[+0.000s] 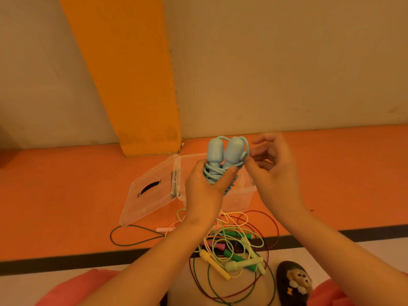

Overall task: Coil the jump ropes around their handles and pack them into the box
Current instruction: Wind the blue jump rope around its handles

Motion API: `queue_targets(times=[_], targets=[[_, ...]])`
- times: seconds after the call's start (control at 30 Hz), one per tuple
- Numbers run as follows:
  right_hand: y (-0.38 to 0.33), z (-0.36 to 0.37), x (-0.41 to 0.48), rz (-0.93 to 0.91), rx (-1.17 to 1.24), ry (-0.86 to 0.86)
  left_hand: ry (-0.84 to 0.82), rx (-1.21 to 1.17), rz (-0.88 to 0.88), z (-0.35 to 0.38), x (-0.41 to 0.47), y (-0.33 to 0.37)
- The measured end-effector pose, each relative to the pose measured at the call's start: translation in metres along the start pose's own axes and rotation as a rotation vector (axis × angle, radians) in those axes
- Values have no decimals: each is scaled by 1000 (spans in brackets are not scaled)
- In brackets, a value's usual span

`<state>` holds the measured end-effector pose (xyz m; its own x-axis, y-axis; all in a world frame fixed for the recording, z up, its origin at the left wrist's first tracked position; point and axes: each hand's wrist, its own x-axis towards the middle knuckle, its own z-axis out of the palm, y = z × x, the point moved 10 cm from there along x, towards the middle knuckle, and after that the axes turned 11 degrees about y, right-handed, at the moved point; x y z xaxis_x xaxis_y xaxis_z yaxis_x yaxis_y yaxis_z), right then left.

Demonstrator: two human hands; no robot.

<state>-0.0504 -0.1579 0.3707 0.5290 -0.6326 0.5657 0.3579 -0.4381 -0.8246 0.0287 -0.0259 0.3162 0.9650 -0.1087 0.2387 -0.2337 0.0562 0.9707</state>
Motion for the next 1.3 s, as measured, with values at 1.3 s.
queue_targets(times=[1.3], targets=[[-12,26,-8,-359,-225,-313,-163,333,107,-3,-1,2]])
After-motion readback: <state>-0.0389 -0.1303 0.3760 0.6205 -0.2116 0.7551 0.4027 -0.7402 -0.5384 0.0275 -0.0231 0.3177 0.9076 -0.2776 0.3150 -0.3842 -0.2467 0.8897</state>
